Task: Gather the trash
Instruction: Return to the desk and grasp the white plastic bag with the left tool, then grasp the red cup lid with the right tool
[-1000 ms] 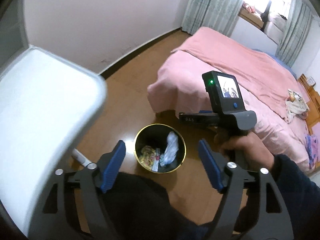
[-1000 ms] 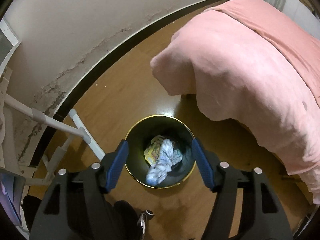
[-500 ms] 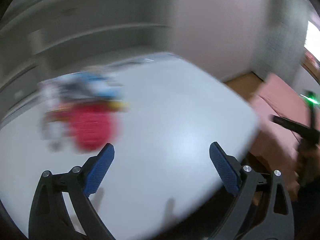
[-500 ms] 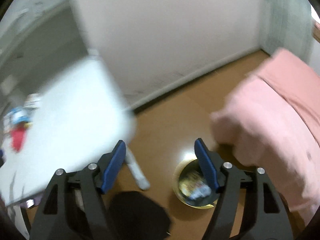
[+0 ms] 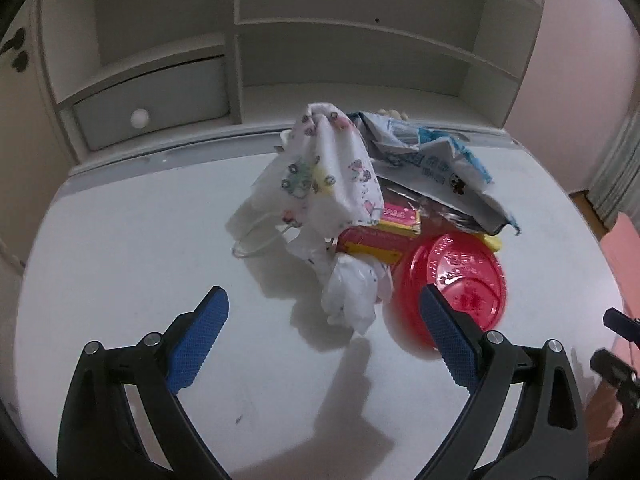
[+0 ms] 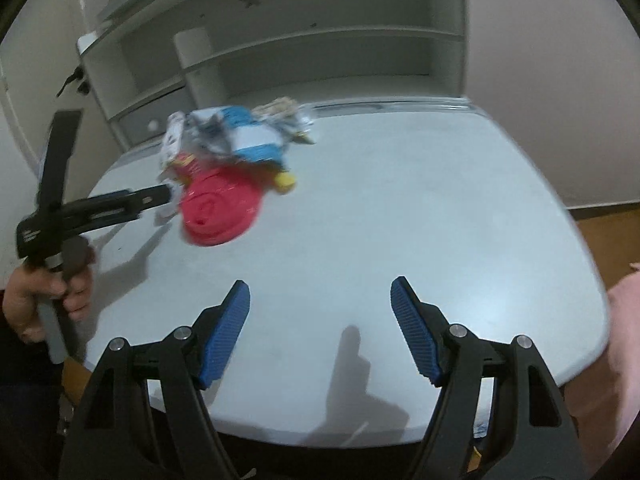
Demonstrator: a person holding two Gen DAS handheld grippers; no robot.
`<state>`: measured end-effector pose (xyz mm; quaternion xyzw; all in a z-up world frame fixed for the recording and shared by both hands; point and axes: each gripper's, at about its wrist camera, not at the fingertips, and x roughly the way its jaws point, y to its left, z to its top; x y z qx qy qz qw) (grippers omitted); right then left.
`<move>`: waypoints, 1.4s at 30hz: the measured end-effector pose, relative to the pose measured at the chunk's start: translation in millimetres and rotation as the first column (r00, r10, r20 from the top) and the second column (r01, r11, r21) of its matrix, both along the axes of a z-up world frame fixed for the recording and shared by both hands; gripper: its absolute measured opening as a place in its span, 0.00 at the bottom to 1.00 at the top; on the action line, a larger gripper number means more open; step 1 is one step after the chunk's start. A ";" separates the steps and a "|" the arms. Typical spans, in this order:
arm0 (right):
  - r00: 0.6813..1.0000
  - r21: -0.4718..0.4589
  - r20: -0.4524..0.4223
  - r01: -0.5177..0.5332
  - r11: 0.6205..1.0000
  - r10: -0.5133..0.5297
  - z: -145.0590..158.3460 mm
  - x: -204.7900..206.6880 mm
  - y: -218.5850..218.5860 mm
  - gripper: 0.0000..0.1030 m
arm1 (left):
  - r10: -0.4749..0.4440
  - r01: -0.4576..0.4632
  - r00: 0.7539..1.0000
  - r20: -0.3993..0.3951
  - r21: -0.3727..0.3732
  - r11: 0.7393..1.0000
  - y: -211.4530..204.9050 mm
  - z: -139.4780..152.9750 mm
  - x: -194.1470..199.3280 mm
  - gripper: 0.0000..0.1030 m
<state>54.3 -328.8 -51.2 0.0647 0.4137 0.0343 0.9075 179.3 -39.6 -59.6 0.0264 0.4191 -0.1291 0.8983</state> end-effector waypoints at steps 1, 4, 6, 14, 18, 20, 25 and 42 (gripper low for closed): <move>1.000 -0.003 -0.003 -0.008 1.000 0.008 -0.5 1.5 5.5 0.69 | -0.008 0.008 1.000 0.009 0.010 1.000 -2.0 -2.0 2.5 0.90; 0.999 -0.014 -0.015 -0.036 0.999 0.036 -3.0 11.7 22.6 0.69 | -0.041 0.040 0.999 0.015 0.027 0.999 -5.0 -5.8 6.7 0.68; 0.998 -0.017 -0.024 -0.054 0.998 0.053 -6.5 20.6 29.2 0.69 | -0.064 0.064 0.998 0.001 0.019 0.998 -5.0 -6.3 8.3 0.38; 0.987 -0.032 -0.081 -0.141 0.989 0.138 -24.4 72.2 83.2 0.69 | -0.072 0.072 0.997 0.027 0.019 0.997 24.5 2.8 -26.1 0.28; 0.985 -0.058 -0.087 -0.154 0.986 0.149 -29.2 94.7 104.3 0.70 | -0.065 0.065 0.997 0.036 0.017 0.998 40.7 12.5 -52.9 0.28; 0.986 -0.071 -0.088 -0.151 0.986 0.145 -31.5 103.9 110.7 0.70 | -0.072 0.071 0.997 0.031 0.014 0.997 44.5 14.9 -62.1 0.28; 0.990 -0.106 -0.080 -0.126 0.986 0.118 -34.4 117.7 118.5 0.70 | -0.074 0.073 0.996 0.041 0.024 0.997 44.8 19.0 -80.3 0.28; 0.994 -0.131 -0.059 -0.100 0.986 0.093 -29.7 137.8 134.1 0.77 | -0.025 0.024 0.999 0.029 0.008 1.000 47.9 29.4 -94.3 0.27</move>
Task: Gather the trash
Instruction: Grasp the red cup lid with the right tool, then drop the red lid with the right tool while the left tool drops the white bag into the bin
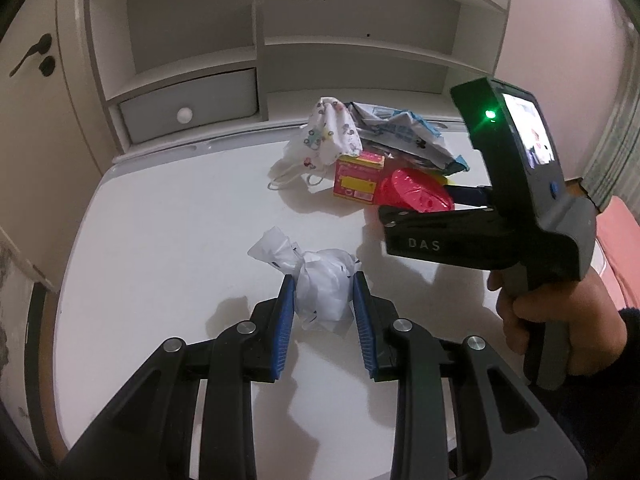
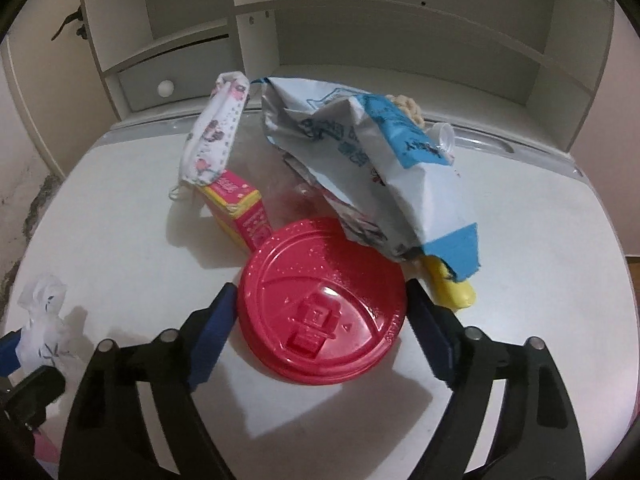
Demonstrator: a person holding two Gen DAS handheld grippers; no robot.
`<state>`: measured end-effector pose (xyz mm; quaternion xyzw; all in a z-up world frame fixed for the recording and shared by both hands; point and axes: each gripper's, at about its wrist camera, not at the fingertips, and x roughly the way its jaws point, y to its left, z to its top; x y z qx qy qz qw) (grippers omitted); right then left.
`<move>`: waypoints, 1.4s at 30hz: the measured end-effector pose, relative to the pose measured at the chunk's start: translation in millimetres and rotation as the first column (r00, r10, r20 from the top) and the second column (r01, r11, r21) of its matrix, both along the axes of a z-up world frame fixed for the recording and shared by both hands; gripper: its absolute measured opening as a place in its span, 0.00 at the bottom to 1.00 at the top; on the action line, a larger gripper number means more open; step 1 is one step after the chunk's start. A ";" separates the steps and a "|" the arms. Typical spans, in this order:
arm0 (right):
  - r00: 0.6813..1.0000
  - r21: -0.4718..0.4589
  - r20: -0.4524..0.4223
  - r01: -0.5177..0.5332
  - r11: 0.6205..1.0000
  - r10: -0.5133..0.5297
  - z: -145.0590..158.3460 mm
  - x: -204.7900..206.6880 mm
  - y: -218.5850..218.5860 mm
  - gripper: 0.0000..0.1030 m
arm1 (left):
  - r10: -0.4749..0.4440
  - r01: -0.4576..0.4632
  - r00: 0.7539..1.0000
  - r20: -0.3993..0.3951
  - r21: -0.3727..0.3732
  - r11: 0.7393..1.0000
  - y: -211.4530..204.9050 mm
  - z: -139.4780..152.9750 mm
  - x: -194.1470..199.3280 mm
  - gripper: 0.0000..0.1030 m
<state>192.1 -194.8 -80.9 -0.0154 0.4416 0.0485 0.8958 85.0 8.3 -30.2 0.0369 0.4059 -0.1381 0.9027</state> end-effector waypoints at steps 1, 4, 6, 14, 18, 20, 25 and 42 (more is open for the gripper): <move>1.000 -0.002 0.002 0.001 1.000 -0.001 0.4 -2.8 -0.9 0.76 | 0.002 -0.002 1.000 -0.001 0.001 1.000 -0.6 0.1 -0.8 0.27; 1.000 0.021 0.015 -0.008 1.000 0.008 6.1 -19.3 -9.6 0.75 | 0.005 -0.005 1.000 -0.001 0.000 1.000 -3.4 1.4 -2.3 0.27; 0.999 0.047 0.032 -0.027 0.999 0.026 16.3 -36.7 -20.6 0.75 | -0.002 0.002 1.000 0.004 -0.003 1.000 -8.0 4.2 -4.6 0.27; 0.994 0.092 0.103 0.035 0.995 -0.044 51.4 -119.0 -111.5 0.75 | -0.127 0.127 0.992 0.015 -0.050 0.991 -71.4 14.7 -7.2 0.27; 0.962 0.057 0.131 0.233 0.971 -0.239 50.8 -162.9 -197.8 0.75 | -0.284 0.286 0.958 0.035 -0.074 0.956 -148.6 19.6 -20.2 0.27; 0.929 0.064 0.126 0.341 0.938 -0.347 44.0 -187.4 -245.1 0.75 | -0.368 0.370 0.929 0.036 -0.096 0.924 -190.4 19.8 -29.7 0.27; 0.790 0.104 0.078 0.601 0.793 -0.608 11.2 -261.0 -364.7 0.75 | -0.590 0.591 0.806 0.048 -0.118 0.798 -312.0 9.3 -71.8 0.27; 0.551 0.142 -0.395 0.827 0.544 -0.735 -192.1 -348.3 -518.6 0.75 | -0.794 0.787 0.597 -0.114 -0.111 0.607 -491.9 -89.4 -136.7 0.27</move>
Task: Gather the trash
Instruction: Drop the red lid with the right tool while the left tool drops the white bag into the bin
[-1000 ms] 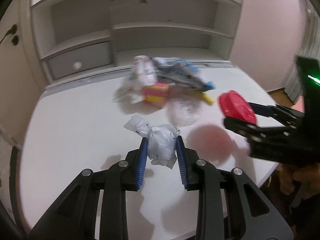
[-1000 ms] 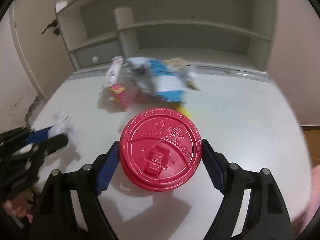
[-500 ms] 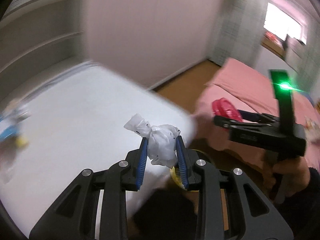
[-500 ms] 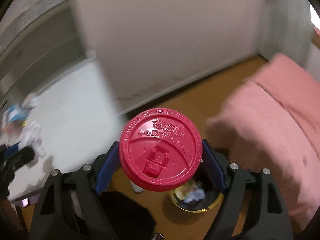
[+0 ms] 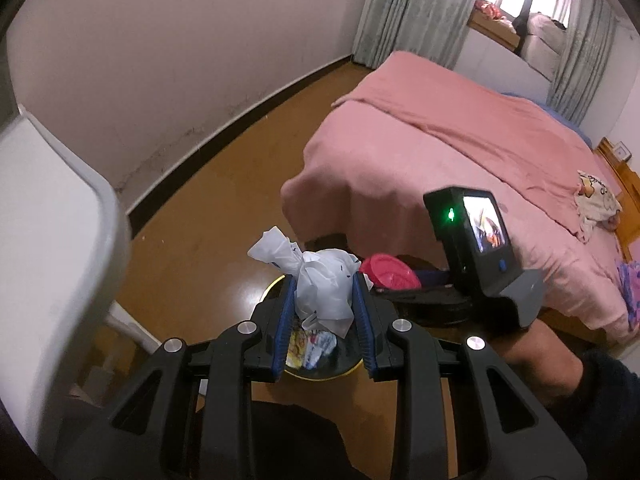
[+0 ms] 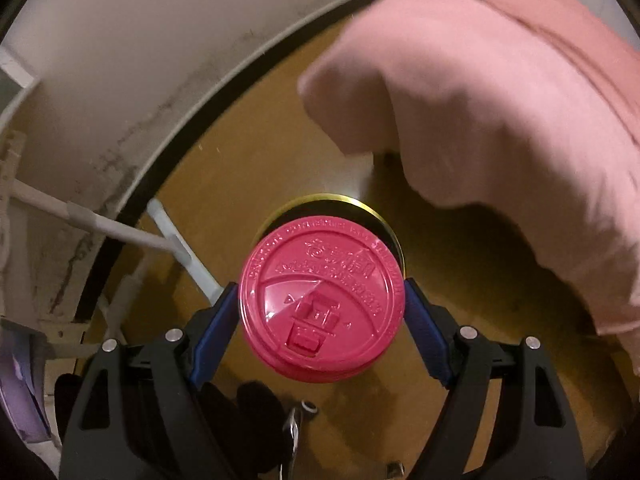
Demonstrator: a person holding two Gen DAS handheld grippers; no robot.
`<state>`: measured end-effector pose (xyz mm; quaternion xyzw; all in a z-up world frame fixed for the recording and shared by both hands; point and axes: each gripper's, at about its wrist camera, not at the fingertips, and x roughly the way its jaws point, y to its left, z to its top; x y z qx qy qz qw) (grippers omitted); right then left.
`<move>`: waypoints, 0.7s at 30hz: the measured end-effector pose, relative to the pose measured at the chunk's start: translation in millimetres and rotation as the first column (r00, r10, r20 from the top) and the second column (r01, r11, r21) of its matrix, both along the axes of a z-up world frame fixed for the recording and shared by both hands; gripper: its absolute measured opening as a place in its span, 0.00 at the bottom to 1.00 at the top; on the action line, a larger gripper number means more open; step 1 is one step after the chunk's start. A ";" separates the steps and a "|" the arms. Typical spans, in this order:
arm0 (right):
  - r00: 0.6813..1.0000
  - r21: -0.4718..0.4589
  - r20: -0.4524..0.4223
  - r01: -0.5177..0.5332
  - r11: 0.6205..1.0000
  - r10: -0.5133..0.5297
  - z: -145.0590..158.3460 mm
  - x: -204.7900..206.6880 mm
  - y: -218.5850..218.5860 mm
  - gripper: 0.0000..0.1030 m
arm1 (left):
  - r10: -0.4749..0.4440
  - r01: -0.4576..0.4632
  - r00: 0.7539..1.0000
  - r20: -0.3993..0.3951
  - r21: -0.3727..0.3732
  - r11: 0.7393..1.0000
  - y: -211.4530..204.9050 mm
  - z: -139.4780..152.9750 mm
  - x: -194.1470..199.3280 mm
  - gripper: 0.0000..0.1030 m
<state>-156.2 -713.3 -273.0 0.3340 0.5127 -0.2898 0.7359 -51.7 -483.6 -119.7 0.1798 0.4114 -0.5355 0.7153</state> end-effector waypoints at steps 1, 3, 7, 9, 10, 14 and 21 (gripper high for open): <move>1.000 0.015 -0.001 0.007 1.000 -0.007 -3.6 -1.5 -1.6 0.75 | 0.001 -0.001 1.000 -0.004 0.006 1.000 -5.2 -4.0 2.6 0.27; 1.000 0.044 0.003 0.015 0.999 -0.016 -9.0 -5.1 -3.9 0.76 | 0.001 -0.001 1.000 -0.005 0.015 1.000 -8.2 -9.4 7.3 0.27; 1.000 0.047 0.014 0.010 0.999 -0.011 -7.0 -1.8 -2.7 0.76 | 0.004 -0.003 1.000 -0.006 0.026 1.000 -12.2 -12.7 6.1 0.27; 0.999 0.046 0.030 0.013 0.999 -0.014 -4.4 -1.8 -3.5 0.77 | 0.005 -0.004 1.000 -0.007 0.030 1.000 -15.4 -13.3 6.5 0.27; 0.999 0.045 0.038 0.017 0.999 -0.019 -4.1 -1.0 -4.3 0.77 | 0.005 -0.005 1.000 -0.007 0.031 1.000 -17.4 -15.6 7.1 0.27; 0.998 0.035 0.058 0.038 0.999 -0.040 -1.9 -0.2 -7.4 0.86 | 0.008 -0.008 1.000 -0.012 0.042 0.999 -21.6 -20.2 7.4 0.27; 0.992 0.037 0.089 0.090 0.995 -0.093 6.0 -3.8 -15.1 0.87 | 0.004 -0.003 1.000 -0.020 0.068 0.998 -36.8 -36.2 6.7 0.27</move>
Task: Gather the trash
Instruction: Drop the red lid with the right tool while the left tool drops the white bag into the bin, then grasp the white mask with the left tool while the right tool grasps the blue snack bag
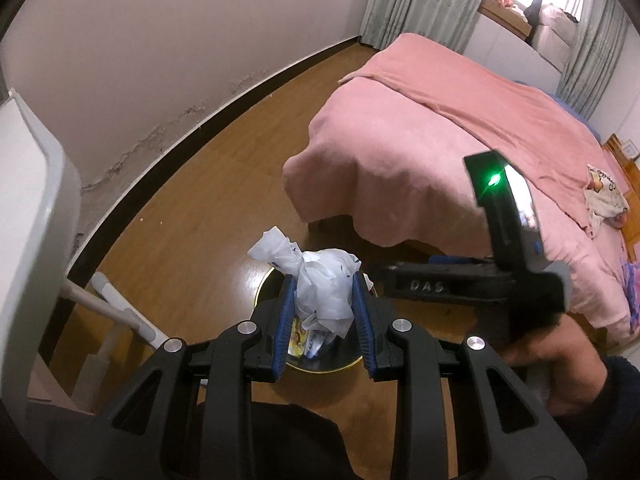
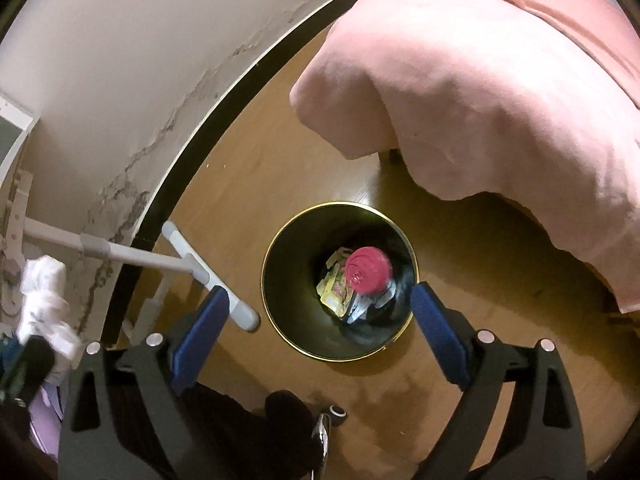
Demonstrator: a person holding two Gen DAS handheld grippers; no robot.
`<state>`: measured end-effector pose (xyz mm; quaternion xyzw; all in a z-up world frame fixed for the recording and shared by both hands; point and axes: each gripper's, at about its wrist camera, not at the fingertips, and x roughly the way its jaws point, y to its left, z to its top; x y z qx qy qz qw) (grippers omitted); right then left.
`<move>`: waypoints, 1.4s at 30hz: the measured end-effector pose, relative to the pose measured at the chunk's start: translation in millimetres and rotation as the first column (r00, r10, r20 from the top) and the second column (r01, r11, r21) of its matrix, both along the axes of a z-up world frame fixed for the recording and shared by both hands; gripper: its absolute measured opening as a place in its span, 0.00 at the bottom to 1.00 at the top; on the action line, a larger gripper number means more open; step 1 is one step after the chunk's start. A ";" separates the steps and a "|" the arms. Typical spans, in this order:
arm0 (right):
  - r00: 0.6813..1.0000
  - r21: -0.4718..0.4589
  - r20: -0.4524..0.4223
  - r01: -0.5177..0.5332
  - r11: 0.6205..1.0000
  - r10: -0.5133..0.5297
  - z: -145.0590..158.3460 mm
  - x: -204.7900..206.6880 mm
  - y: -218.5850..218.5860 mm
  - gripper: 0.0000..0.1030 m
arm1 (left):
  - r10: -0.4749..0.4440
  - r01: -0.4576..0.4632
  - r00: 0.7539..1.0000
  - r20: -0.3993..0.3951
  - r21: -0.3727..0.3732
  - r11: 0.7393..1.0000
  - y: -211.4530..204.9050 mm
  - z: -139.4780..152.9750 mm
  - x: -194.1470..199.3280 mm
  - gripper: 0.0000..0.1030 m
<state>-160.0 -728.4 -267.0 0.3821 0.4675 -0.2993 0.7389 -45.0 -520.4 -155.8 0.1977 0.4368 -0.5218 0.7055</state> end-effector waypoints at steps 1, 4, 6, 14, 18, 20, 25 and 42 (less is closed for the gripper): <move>1.000 -0.004 0.005 0.011 1.000 -0.011 2.6 -1.5 -1.6 0.87 | -0.005 0.005 1.000 -0.002 0.005 1.000 -3.9 -3.0 -0.9 0.27; 0.998 -0.035 0.027 0.065 0.997 -0.064 15.2 -9.9 -8.1 0.87 | -0.015 0.015 1.000 -0.008 0.016 1.000 -14.0 -12.7 -1.1 0.27; 0.995 -0.055 0.040 0.099 0.994 -0.097 21.7 -15.7 -12.6 0.86 | -0.032 0.033 0.999 -0.030 0.026 0.999 -24.3 -21.9 -1.6 0.27; 0.974 -0.079 0.094 0.213 0.974 -0.206 38.2 -37.2 -29.1 0.87 | -0.062 0.064 0.997 -0.052 0.043 0.997 -57.2 -42.2 -2.9 0.43; 0.973 -0.070 0.099 0.217 0.974 -0.209 38.0 -38.7 -31.0 0.87 | -0.052 0.053 0.998 -0.037 0.028 0.998 -56.6 -37.3 -4.4 0.61; 0.975 -0.072 0.099 0.209 0.975 -0.201 38.7 -37.5 -30.4 0.87 | -0.056 0.057 0.998 -0.039 0.027 0.998 -55.8 -34.1 -4.8 0.61; 0.981 -0.105 0.102 0.175 0.979 -0.165 51.5 -32.2 -21.7 0.87 | -0.046 0.046 0.999 -0.022 0.012 0.999 -40.2 -12.7 -5.0 0.67; 0.792 -0.367 0.250 -0.455 0.811 0.557 212.9 133.4 235.8 0.86 | 0.487 -0.465 0.855 0.178 -0.153 0.872 315.6 123.9 121.7 0.90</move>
